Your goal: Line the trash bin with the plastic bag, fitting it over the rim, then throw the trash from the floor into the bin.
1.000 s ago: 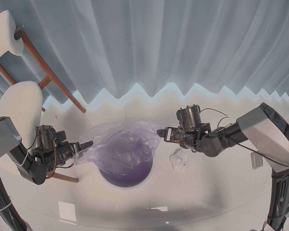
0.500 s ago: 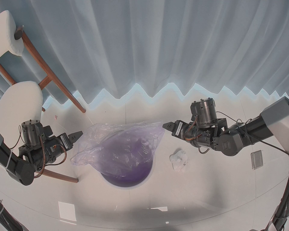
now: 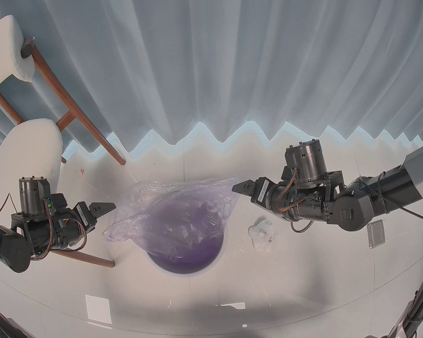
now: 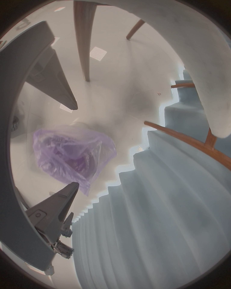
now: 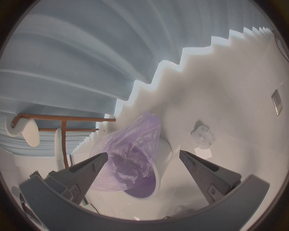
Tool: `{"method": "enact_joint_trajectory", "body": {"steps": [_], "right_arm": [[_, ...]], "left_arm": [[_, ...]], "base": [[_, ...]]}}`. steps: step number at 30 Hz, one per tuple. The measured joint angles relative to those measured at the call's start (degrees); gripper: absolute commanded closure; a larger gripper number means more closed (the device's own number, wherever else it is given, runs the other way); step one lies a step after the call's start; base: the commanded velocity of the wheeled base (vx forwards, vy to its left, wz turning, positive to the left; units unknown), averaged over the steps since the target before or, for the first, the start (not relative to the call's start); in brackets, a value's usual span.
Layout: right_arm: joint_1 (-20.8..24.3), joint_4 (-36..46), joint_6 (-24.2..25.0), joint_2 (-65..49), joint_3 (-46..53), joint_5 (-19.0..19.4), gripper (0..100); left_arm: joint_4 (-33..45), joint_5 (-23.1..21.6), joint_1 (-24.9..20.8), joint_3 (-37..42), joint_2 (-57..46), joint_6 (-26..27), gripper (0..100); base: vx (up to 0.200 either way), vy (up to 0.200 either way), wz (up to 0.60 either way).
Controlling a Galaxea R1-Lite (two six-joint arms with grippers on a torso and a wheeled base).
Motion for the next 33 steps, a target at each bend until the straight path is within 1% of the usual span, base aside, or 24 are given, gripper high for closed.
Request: {"method": "enact_joint_trajectory", "body": {"steps": [3,6,8,9,13,16,22,33], "right_arm": [[1.2,0.6,0.1,-0.2,0.2,0.0,0],[2.0,0.4,0.1,-0.4,0.9,-0.1,0],[2.3,0.2,0.0,-0.6,1.6,-0.1,0],[2.4,0.1,-0.1,-0.6,2.0,-0.1,0],[2.8,-0.1,-0.2,-1.0,3.1,-0.2,0],[2.9,-0.1,-0.2,-1.3,3.8,-0.3,0],[3.7,-0.2,-0.2,-2.4,5.3,-0.6,0],[4.0,-0.8,-0.2,-4.2,7.8,-0.9,0]], "left_arm": [[0.4,-2.0,-0.1,-0.6,-1.3,1.5,0],[0.3,-3.9,0.0,-1.9,-1.9,5.8,0],[0.3,-6.8,0.1,-3.3,-2.1,9.7,0],[0.3,-8.0,0.1,-4.0,-2.2,10.8,0],[0.6,-11.1,-0.4,-7.6,-2.3,13.0,0],[0.7,-11.6,-1.6,-10.4,-1.5,14.2,0],[0.8,-12.0,-3.7,-14.1,1.7,21.4,0],[1.5,-12.2,-9.0,-21.4,7.0,23.1,0]], "base": [[0.000,0.000,0.00],[0.000,0.000,0.00],[0.000,0.000,0.00],[0.000,0.000,0.00],[0.000,0.000,0.00],[0.000,0.000,0.00],[0.000,0.000,0.00],[0.000,0.000,0.00]]}}
